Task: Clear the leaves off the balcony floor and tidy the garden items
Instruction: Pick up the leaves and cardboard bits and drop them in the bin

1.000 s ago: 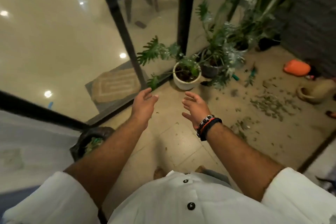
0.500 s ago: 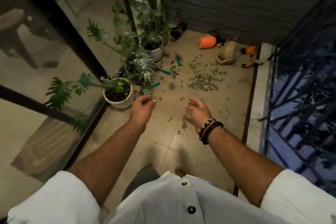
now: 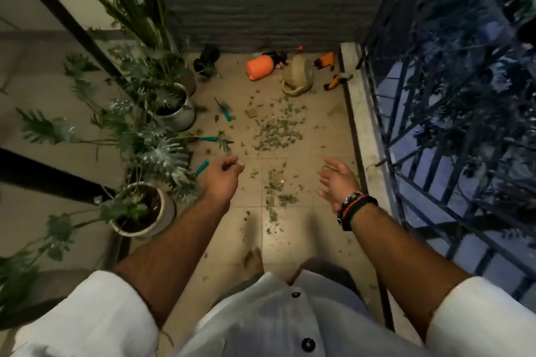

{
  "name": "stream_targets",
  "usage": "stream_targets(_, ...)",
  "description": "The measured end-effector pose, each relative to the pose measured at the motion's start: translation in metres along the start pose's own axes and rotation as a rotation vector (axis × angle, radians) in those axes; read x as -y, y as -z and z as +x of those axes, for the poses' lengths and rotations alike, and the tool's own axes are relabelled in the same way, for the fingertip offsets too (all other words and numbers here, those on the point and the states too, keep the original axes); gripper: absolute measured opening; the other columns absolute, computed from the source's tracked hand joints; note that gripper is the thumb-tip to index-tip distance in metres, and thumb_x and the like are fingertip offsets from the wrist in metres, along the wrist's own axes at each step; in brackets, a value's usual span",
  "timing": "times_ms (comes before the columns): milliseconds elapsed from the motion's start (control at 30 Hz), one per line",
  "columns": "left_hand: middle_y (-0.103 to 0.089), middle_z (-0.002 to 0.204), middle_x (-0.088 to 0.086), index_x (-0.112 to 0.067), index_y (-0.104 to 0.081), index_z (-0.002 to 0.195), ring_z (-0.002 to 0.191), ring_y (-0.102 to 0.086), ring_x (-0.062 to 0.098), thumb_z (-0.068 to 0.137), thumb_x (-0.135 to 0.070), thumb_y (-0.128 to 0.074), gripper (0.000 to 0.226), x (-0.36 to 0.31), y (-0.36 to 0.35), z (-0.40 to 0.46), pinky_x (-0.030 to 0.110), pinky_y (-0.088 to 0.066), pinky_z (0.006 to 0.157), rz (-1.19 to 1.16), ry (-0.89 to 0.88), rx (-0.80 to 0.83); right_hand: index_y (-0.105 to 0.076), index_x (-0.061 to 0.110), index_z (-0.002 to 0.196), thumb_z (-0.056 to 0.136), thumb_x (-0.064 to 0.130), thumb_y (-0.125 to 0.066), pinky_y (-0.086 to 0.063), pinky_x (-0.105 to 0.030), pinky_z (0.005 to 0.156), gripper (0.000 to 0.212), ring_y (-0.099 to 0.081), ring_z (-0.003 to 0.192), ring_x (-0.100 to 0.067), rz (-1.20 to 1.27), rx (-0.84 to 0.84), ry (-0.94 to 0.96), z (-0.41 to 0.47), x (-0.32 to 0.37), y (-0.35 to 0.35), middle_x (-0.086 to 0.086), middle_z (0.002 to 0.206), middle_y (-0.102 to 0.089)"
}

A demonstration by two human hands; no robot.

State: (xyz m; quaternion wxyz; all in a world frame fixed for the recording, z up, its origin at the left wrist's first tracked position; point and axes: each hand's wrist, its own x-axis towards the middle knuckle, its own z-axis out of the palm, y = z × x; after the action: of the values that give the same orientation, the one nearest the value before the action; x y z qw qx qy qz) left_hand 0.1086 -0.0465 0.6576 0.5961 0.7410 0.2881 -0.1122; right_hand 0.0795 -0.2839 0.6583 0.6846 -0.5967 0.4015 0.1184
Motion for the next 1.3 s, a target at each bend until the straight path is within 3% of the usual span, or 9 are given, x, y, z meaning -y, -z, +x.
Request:
stream_targets(233, -0.067, 0.114, 0.005, -0.013, -0.064, 0.124, 0.103, -0.062, 0.02, 0.092, -0.018, -0.065, 0.032, -0.032, -0.041, 0.073, 0.039, -0.053, 0.094, 0.032, 0.068, 0.065, -0.057, 0.029, 0.124, 0.093, 0.008, -0.051, -0.051, -0.041, 0.094, 0.038, -0.054, 0.116, -0.02, 0.051, -0.058, -0.03, 0.066, 0.038, -0.004, 0.002, 0.13, -0.056)
stream_targets(367, -0.066, 0.118, 0.008, -0.013, -0.064, 0.122, 0.108, -0.061, 0.023, 0.092, -0.017, -0.064, 0.031, -0.047, -0.078, 0.117, 0.044, -0.05, 0.1, 0.041, 0.088, 0.072, -0.057, 0.029, 0.123, 0.093, 0.007, -0.051, -0.051, -0.042, 0.09, 0.037, -0.054, 0.118, -0.026, 0.079, -0.038, -0.043, 0.124, 0.064, -0.011, -0.004, 0.131, -0.055)
stream_targets(533, -0.067, 0.097, 0.001, -0.012, -0.064, 0.12, 0.079, -0.059, 0.015, 0.093, -0.015, -0.063, 0.027, -0.066, -0.118, 0.161, 0.033, -0.05, 0.076, 0.009, 0.149, 0.013, -0.054, 0.02, 0.129, 0.092, 0.003, -0.051, -0.049, -0.046, 0.095, 0.041, -0.051, 0.121, -0.031, 0.013, 0.025, -0.053, 0.195, 0.104, -0.022, -0.009, 0.136, -0.052)
stream_targets(833, -0.065, 0.094, 0.007, -0.015, -0.065, 0.108, 0.081, -0.06, 0.02, 0.092, -0.012, -0.065, 0.017, -0.076, -0.168, 0.271, 0.039, -0.052, 0.084, 0.005, 0.244, -0.024, -0.046, 0.02, 0.139, 0.096, 0.004, -0.047, -0.046, -0.038, 0.086, 0.046, -0.051, 0.12, -0.029, 0.018, 0.015, -0.12, 0.312, 0.155, -0.03, -0.005, 0.138, -0.049)
stream_targets(933, -0.07, 0.097, 0.011, -0.023, -0.068, 0.093, 0.097, -0.066, 0.03, 0.085, -0.017, -0.069, 0.01, -0.052, -0.183, 0.323, 0.048, -0.052, 0.094, 0.089, 0.256, -0.004, -0.046, 0.024, 0.137, 0.096, 0.008, -0.048, -0.048, -0.041, 0.093, 0.044, -0.052, 0.121, -0.031, 0.003, -0.014, -0.149, 0.36, 0.146, -0.038, -0.006, 0.14, -0.049)
stream_targets(1000, -0.07, 0.096, 0.012, -0.024, -0.067, 0.091, 0.09, -0.065, 0.028, 0.087, -0.019, -0.068, 0.007, -0.033, -0.194, 0.356, 0.042, -0.054, 0.086, 0.121, 0.287, 0.027, -0.049, 0.027, 0.135, 0.095, 0.009, -0.05, -0.049, -0.041, 0.093, 0.043, -0.055, 0.117, -0.028, -0.027, -0.043, -0.163, 0.394, 0.136, -0.049, -0.004, 0.136, -0.053)
stream_targets(1100, -0.068, 0.097, 0.012, -0.019, -0.067, 0.101, 0.081, -0.06, 0.021, 0.091, -0.019, -0.066, 0.01, 0.012, -0.219, 0.419, 0.034, -0.051, 0.069, 0.154, 0.345, 0.068, -0.047, 0.024, 0.137, 0.095, 0.007, -0.049, -0.049, -0.038, 0.09, 0.045, -0.053, 0.118, -0.024, -0.056, -0.065, -0.223, 0.468, 0.101, -0.066, -0.001, 0.131, -0.053)
stream_targets(1200, -0.068, 0.107, 0.013, -0.013, -0.064, 0.12, 0.084, -0.062, 0.022, 0.09, -0.02, -0.068, 0.03, 0.079, -0.239, 0.494, 0.038, -0.055, 0.072, 0.235, 0.389, 0.052, -0.045, 0.023, 0.139, 0.094, 0.004, -0.048, -0.049, -0.038, 0.087, 0.048, -0.052, 0.117, -0.024, -0.109, -0.038, -0.284, 0.554, 0.045, -0.081, -0.004, 0.136, -0.05)
stream_targets(1300, -0.068, 0.11, 0.012, -0.014, -0.062, 0.123, 0.073, -0.06, 0.018, 0.091, -0.022, -0.068, 0.034, 0.156, -0.261, 0.57, 0.027, -0.051, 0.058, 0.354, 0.404, 0.027, -0.044, 0.017, 0.14, 0.093, 0.001, -0.048, -0.048, -0.031, 0.075, 0.05, -0.053, 0.103, -0.022, -0.178, -0.042, -0.289, 0.641, -0.027, -0.097, -0.008, 0.13, -0.054)
